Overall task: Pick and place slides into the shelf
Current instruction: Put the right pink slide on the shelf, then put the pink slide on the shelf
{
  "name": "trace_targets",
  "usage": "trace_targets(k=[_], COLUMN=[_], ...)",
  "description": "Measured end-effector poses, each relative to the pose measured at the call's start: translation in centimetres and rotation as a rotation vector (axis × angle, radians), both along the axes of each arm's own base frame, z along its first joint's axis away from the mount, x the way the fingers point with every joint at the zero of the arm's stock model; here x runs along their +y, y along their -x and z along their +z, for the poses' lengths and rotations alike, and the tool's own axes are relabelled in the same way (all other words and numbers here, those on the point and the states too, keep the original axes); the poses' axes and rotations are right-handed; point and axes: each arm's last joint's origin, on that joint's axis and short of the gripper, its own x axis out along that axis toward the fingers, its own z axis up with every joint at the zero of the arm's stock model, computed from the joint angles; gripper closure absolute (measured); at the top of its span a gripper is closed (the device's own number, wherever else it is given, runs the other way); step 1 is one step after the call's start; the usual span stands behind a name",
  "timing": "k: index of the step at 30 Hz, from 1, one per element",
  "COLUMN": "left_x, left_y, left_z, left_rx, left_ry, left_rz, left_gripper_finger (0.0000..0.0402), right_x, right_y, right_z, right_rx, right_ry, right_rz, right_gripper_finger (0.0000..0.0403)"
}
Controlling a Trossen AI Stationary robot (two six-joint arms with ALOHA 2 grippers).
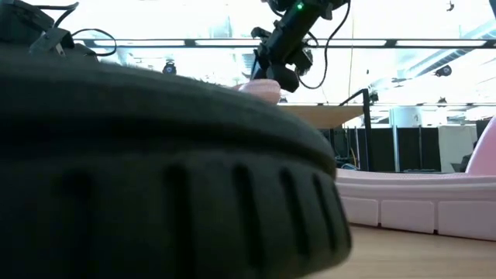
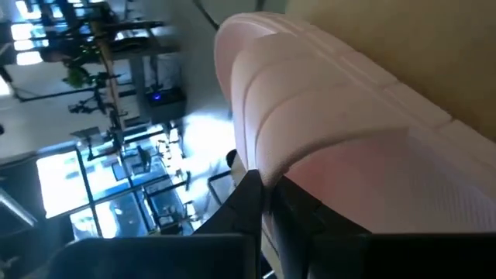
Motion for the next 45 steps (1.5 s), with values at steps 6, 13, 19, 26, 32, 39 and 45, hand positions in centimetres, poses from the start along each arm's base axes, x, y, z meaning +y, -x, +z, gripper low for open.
trace_targets(k=[6,13,19,26,32,39,45], left_x=[0.0,0.0,0.0,0.0,0.0,0.0,0.0], left_y=[0.0,0.0,0.0,0.0,0.0,0.0,0.0], left_z=[0.0,0.0,0.0,0.0,0.0,0.0,0.0], left_rx=[-0.001,0.000,0.000,0.000,0.000,0.000,0.000], left_ry=[0.000,0.000,0.000,0.000,0.000,0.000,0.000], left_rz=[0.000,0.000,0.000,0.000,0.000,0.000,0.000], left_gripper_finger=[0.0402,0.0402,0.0402,0.0402,0.0402,0.0402,0.0402], right_x=[-0.5,-0.2,-0.1,-0.2,-0.4,-0.2,0.4], right_y=[0.1,0.4,0.3,-0.1,-0.4,-0.5,-0.2], right_z=[1.1,0.3,-0.4,0.2,0.6,0.1,0.9], right_rx=[0.100,0.087,0.115,0.225,0.191,0.153,0.185], right_ry=[0.120,0.013,0.014,0.214,0.257,0.155,0.186], right_rz=[0.060,0.077,0.089,0.211,0.206,0.255,0.471], right_gripper_finger=[0.0390,0.0390,0.0390,0.0389,0.0348,0.0266,0.0238])
